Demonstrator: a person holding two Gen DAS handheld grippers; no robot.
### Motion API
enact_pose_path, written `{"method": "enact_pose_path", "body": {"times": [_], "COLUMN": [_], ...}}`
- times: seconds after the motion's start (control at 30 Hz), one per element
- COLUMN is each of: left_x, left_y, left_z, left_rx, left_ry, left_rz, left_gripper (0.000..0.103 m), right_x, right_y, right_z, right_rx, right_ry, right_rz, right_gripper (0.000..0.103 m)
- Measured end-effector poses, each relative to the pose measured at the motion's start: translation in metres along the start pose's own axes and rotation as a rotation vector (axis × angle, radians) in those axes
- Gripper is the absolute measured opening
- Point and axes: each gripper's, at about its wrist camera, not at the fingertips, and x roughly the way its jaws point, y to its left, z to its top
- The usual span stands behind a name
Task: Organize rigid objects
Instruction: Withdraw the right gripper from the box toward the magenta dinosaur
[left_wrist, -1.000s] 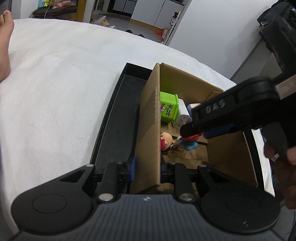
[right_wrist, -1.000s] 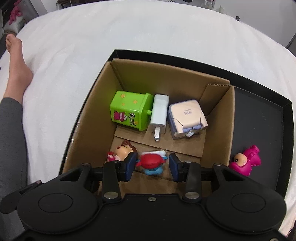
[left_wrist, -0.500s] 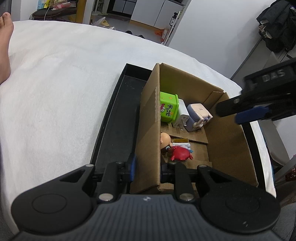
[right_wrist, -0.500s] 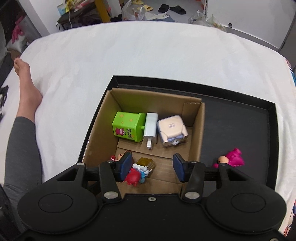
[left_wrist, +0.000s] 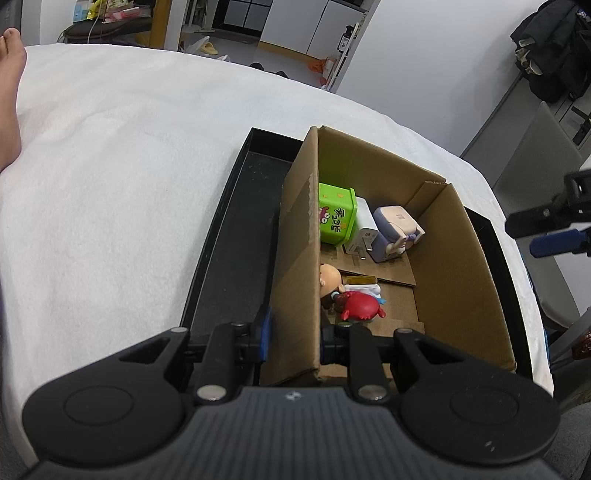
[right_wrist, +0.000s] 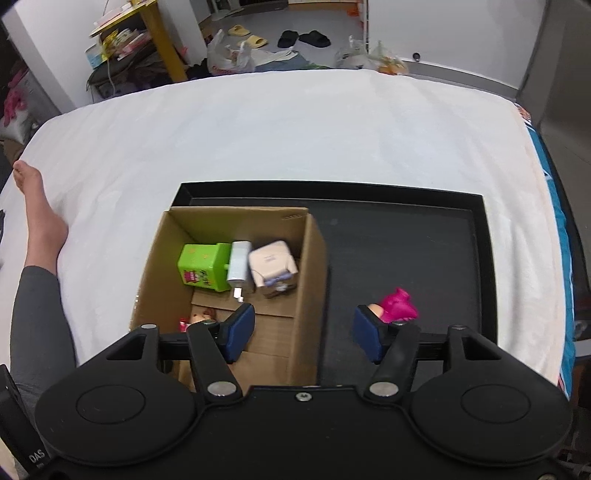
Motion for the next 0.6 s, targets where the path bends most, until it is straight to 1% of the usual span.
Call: {"method": "enact_pose_path", "body": {"times": [0.2,0.3,0.37,0.43,0.5,0.57,0.6], "left_x": [0.000,0.000,0.000,0.000,0.000,0.000,0.000], "left_y": [-0.001,-0.001,-0.001,-0.001,-0.002,-0.001,-0.002], "left_z": [0.000,0.000,0.001,0.001,0.001,0.001,0.001], "left_rx": [0.004,0.004,0.005,0.005,0.005,0.004,0.005], "left_ry": [-0.002,-0.002,-0.002,-0.002,-0.002,-0.002,-0.002], "left_rz": [0.003,0.004,0.005,0.005,0.005,0.005,0.005], "left_gripper": [0.021,0.021,0.021,0.021,0.021,0.021,0.021], "right_x": [-0.001,-0.001,0.000,0.001,0.004,0.009,0.011], "right_y": [-0.015,-0.023,-0.029,-0.036,-0.044,-0.051,-0.055], "right_z": [-0.006,-0.007,-0.008,-0.009,-0.010,-0.012,-0.013], "right_rx": [0.028,0.049,0.074,0.110,0.152,0.197,0.219], "right_ry": [0.001,-0.003,-0.006,-0.014,-0.014,-0.008,-0.005], "right_rz": [-0.010,-0.017,-0.020,-0.019,-0.016,-0.012,-0.011], "right_gripper": [0.062,0.067,0.076,0.081,0.082,0.087,0.088]}}
